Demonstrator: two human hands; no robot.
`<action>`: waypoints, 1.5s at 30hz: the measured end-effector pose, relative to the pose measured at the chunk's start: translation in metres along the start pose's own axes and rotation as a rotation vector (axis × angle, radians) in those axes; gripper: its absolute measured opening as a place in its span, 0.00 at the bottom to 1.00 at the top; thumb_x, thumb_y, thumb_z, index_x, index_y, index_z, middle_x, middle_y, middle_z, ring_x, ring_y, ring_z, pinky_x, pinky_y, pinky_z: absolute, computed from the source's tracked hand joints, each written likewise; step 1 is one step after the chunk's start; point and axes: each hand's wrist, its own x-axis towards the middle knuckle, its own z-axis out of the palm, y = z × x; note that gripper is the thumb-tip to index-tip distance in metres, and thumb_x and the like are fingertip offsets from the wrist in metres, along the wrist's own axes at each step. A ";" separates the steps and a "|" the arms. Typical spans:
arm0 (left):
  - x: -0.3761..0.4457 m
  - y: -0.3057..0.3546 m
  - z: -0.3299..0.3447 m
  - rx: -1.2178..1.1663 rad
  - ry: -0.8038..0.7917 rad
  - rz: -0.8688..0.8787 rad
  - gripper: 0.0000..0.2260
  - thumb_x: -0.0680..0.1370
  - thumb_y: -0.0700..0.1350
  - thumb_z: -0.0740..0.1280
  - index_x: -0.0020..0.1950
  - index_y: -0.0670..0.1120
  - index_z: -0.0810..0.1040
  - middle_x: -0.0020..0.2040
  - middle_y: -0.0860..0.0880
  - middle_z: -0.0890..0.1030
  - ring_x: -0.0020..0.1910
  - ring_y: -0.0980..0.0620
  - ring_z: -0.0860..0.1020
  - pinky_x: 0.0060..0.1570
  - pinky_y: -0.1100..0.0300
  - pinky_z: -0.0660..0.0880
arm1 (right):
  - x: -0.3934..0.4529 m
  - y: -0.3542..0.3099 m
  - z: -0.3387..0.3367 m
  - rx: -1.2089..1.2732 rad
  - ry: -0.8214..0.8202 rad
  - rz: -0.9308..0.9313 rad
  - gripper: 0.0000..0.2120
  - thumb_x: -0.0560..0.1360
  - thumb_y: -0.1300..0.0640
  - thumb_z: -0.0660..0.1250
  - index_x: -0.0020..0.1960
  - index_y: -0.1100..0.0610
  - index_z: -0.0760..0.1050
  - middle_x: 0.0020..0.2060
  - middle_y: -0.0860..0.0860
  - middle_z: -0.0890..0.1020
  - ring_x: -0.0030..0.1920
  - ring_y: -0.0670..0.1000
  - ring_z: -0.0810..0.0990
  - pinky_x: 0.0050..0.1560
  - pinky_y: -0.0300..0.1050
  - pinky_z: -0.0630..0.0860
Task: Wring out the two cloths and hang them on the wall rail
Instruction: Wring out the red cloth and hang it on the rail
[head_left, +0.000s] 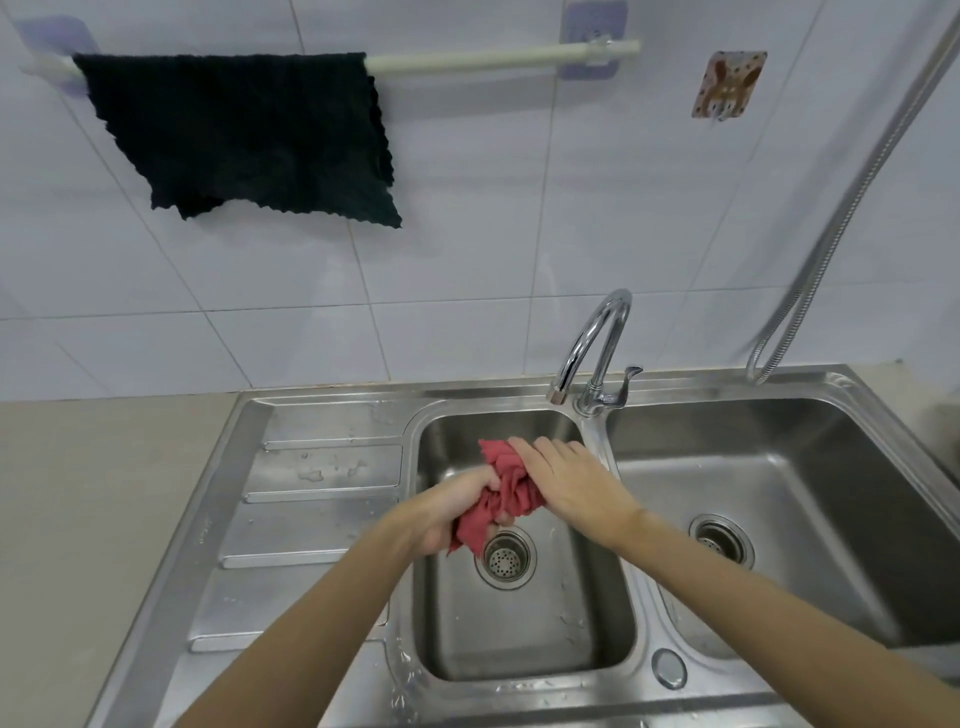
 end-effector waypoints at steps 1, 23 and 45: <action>0.002 0.000 -0.002 -0.001 0.000 -0.003 0.09 0.76 0.44 0.56 0.47 0.41 0.74 0.28 0.49 0.76 0.22 0.55 0.72 0.25 0.64 0.70 | 0.000 0.001 0.001 -0.011 -0.014 -0.002 0.25 0.68 0.61 0.70 0.63 0.63 0.68 0.41 0.54 0.78 0.37 0.54 0.77 0.36 0.47 0.74; 0.016 -0.007 -0.002 1.680 0.290 0.631 0.12 0.82 0.52 0.56 0.56 0.45 0.72 0.54 0.47 0.81 0.50 0.44 0.81 0.40 0.57 0.66 | 0.022 0.028 -0.011 0.205 -0.660 -0.277 0.31 0.76 0.33 0.49 0.48 0.61 0.71 0.42 0.58 0.82 0.39 0.61 0.79 0.44 0.54 0.77; 0.036 -0.024 -0.011 1.092 0.535 0.575 0.06 0.77 0.46 0.64 0.52 0.46 0.71 0.46 0.48 0.75 0.47 0.47 0.77 0.43 0.58 0.72 | -0.019 -0.034 0.014 1.476 -0.596 1.129 0.24 0.81 0.43 0.49 0.55 0.58 0.77 0.36 0.51 0.83 0.38 0.48 0.80 0.48 0.47 0.74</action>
